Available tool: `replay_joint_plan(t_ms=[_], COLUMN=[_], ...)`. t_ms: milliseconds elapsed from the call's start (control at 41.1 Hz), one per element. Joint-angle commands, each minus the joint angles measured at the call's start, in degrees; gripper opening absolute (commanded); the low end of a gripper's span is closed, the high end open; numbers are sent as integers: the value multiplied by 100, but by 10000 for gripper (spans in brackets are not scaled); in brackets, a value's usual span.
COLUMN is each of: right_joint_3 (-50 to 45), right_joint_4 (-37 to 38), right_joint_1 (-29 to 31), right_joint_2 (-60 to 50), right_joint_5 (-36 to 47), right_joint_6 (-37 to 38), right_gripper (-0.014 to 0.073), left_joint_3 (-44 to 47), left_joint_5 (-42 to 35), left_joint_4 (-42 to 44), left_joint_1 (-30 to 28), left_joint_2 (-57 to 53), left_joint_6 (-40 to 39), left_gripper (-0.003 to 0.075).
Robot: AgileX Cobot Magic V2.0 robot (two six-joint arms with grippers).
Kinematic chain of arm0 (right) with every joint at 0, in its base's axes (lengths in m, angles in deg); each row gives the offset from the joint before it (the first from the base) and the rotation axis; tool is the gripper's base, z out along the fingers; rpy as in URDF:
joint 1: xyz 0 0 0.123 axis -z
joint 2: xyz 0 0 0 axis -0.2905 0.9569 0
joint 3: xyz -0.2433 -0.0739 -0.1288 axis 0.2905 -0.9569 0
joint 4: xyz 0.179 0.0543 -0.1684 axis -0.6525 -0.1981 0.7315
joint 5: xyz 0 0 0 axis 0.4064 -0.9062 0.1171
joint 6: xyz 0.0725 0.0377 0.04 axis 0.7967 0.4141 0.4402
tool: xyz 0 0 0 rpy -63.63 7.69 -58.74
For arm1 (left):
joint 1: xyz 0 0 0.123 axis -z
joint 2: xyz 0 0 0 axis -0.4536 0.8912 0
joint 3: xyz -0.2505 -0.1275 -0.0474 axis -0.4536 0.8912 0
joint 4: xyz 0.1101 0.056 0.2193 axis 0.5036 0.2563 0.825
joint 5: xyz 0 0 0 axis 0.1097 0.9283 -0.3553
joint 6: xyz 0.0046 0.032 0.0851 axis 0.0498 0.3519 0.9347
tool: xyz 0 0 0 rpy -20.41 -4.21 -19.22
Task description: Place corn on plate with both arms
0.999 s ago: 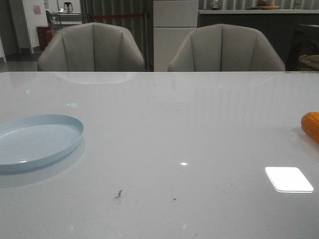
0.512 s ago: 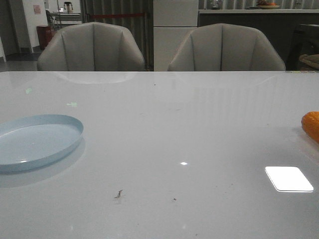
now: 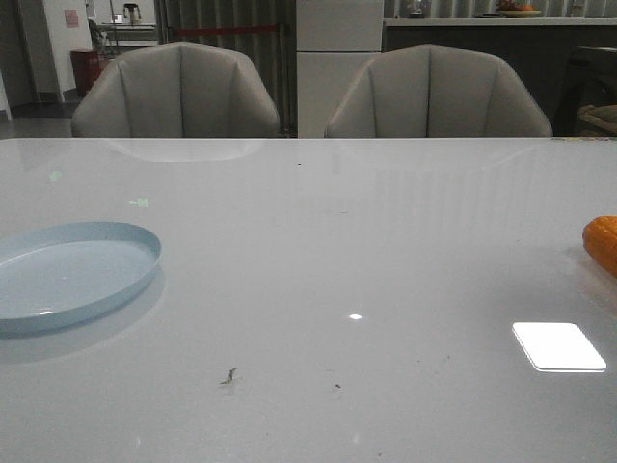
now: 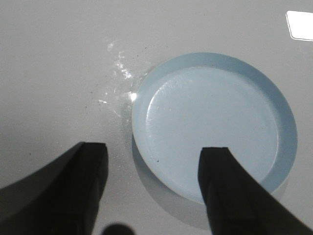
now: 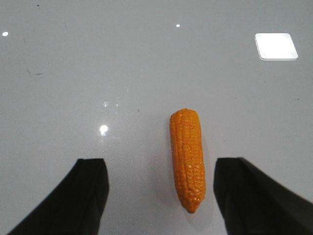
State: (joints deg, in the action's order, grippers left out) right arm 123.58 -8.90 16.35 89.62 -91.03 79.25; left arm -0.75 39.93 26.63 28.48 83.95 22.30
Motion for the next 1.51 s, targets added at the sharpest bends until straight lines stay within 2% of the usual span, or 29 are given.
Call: replay_joint_plan(t_ms=[0, 244, 487, 633, 926, 1023, 1267, 1486], right_joint_3=[204, 204, 204, 204, 204, 204, 204, 204], right_joint_4=[50, 50, 50, 50, 50, 50, 50, 50], right_joint_1=[28, 28, 28, 28, 28, 28, 28, 28], right_joint_2=[-47, -47, -47, -47, -47, -47, -47, -47], right_joint_5=[418, 418, 418, 412, 213, 179, 179, 179], right_joint_6=[-51, -51, -51, -51, -51, -51, -51, -51], right_gripper=[571, 571, 571, 571, 571, 571, 571, 571], left_joint_3=[-544, -1960, -3030, -3394, -3463, -3463, -3463, -3710], left_joint_5=[-168, 1098, 2093, 2315, 2334, 2353, 2380, 2452], left_joint_4=[-235, -172, -161, -161, -186, -186, -197, -240], left_joint_1=[-99, -532, -578, -578, -578, -578, -578, -578], left_joint_2=[225, 1524, 2863, 3507, 4064, 4122, 4121, 4121], left_joint_6=[-54, -54, -54, -54, -54, -54, -54, -54], left_gripper=[485, 484, 484, 484, 479, 414, 97, 95])
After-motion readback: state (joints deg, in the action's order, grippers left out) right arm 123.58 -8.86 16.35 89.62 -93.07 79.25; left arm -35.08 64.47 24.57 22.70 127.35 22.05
